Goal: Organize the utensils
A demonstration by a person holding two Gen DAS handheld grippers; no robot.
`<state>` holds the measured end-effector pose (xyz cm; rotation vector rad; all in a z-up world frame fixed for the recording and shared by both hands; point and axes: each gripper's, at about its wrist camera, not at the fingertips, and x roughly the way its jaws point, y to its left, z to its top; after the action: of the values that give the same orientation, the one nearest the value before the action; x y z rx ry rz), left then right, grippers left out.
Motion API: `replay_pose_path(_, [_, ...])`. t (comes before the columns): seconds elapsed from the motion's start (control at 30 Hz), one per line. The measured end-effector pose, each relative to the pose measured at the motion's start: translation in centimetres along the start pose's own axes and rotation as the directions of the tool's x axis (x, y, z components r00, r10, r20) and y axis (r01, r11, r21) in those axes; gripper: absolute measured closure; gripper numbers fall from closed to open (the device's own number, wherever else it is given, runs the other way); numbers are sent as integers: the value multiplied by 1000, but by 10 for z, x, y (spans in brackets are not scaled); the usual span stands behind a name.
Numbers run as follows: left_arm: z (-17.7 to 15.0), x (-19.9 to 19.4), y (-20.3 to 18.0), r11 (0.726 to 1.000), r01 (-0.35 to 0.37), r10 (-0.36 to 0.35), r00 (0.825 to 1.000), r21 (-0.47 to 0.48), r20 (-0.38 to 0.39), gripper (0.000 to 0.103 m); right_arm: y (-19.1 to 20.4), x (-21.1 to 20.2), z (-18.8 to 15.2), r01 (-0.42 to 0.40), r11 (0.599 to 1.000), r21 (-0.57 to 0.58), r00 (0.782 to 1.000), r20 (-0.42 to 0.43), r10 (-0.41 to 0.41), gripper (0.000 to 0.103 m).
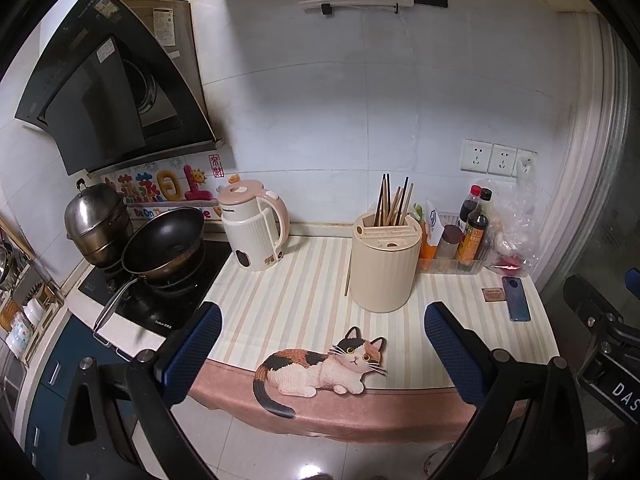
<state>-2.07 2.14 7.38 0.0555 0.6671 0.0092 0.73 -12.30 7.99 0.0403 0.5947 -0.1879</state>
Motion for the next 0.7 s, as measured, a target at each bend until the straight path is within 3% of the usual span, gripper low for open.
replay_pose_path(0.7, [-2, 0, 3, 1000, 5, -5, 1000, 2, -1, 0, -3, -1, -1, -2, 1000, -10, 1000, -2, 2, 0])
